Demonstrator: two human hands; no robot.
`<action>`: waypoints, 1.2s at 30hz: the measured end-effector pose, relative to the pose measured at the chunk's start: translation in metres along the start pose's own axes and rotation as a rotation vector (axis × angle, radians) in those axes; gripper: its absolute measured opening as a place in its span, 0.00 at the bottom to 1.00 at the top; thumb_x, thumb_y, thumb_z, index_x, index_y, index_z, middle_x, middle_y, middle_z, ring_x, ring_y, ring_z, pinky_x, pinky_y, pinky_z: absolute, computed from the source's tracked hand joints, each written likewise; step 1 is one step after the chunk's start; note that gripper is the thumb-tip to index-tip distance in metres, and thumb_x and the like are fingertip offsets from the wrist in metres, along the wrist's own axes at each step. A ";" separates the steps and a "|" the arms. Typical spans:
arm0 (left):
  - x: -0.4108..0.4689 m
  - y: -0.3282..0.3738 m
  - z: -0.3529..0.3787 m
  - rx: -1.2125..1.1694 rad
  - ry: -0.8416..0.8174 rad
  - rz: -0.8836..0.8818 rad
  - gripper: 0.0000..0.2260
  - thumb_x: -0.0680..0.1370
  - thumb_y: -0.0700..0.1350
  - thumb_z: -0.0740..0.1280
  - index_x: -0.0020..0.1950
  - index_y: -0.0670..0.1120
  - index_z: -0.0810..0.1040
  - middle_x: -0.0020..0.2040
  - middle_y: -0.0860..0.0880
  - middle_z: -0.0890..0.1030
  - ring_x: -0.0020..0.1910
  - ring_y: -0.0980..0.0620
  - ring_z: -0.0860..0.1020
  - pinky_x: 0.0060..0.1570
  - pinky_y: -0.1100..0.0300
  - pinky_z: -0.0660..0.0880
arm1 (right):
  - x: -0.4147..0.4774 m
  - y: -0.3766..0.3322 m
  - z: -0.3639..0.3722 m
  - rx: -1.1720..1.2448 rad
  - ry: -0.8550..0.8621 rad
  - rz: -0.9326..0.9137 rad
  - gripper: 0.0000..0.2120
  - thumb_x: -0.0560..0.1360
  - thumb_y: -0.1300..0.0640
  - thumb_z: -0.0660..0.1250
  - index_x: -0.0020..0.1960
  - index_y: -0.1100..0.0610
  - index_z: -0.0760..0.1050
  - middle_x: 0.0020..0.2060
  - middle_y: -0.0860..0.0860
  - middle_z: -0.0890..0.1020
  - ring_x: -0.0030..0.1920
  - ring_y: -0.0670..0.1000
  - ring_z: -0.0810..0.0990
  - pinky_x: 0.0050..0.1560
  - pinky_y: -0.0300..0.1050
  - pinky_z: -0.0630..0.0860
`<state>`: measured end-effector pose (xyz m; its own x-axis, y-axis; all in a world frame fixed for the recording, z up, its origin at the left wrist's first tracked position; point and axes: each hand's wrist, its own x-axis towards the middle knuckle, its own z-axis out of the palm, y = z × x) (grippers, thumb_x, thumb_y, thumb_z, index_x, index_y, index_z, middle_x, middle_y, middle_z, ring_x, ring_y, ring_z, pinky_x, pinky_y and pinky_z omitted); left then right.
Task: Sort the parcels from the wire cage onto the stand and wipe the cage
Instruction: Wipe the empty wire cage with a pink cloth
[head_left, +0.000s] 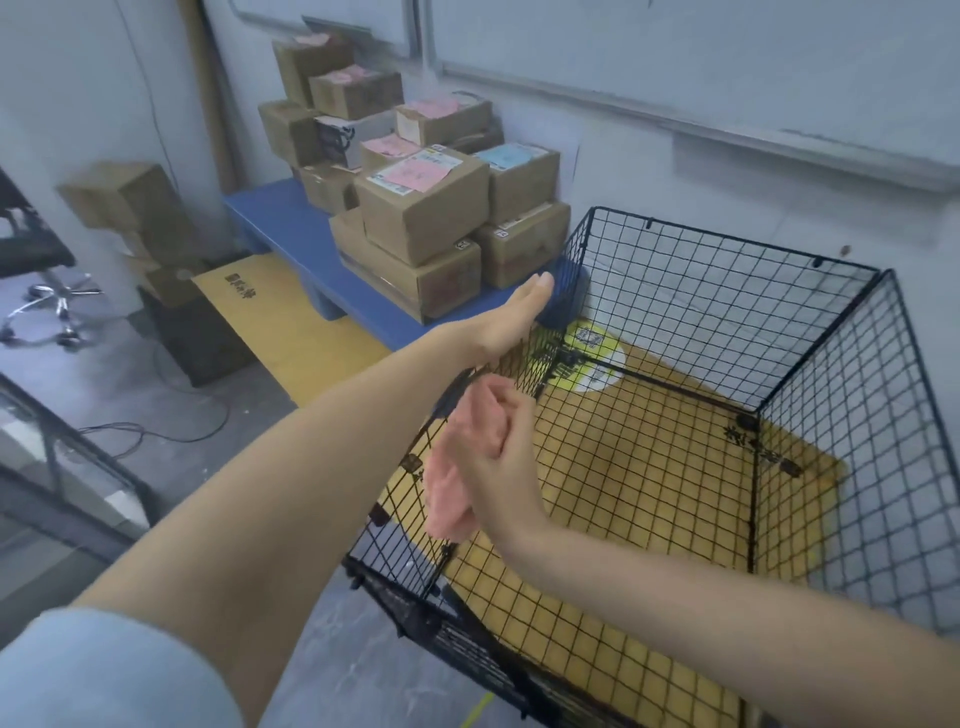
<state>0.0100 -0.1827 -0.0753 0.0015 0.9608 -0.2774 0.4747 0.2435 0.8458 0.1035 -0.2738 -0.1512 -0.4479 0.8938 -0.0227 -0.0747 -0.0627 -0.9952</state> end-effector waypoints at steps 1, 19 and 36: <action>-0.002 0.000 -0.002 0.031 -0.012 -0.007 0.28 0.82 0.59 0.38 0.79 0.48 0.42 0.79 0.52 0.47 0.77 0.51 0.51 0.72 0.55 0.53 | -0.006 -0.002 0.003 -0.003 -0.025 -0.018 0.25 0.73 0.59 0.70 0.62 0.40 0.63 0.56 0.34 0.72 0.56 0.33 0.72 0.57 0.40 0.71; 0.002 -0.021 0.000 0.064 0.060 -0.033 0.32 0.76 0.70 0.44 0.77 0.61 0.42 0.78 0.52 0.53 0.75 0.46 0.58 0.71 0.47 0.56 | -0.021 0.101 0.000 -0.297 -0.284 0.250 0.34 0.71 0.67 0.70 0.62 0.44 0.53 0.63 0.41 0.60 0.70 0.48 0.62 0.66 0.49 0.72; 0.009 -0.028 -0.004 0.074 0.074 -0.040 0.31 0.76 0.70 0.44 0.76 0.63 0.44 0.77 0.46 0.59 0.72 0.43 0.64 0.70 0.46 0.59 | -0.009 0.059 -0.010 -0.327 -0.342 0.375 0.30 0.68 0.57 0.76 0.59 0.49 0.59 0.55 0.47 0.71 0.55 0.53 0.78 0.51 0.52 0.82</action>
<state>-0.0069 -0.1807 -0.0995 -0.0823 0.9583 -0.2735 0.5364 0.2739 0.7983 0.1117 -0.2810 -0.2111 -0.6556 0.6406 -0.3998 0.3974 -0.1575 -0.9040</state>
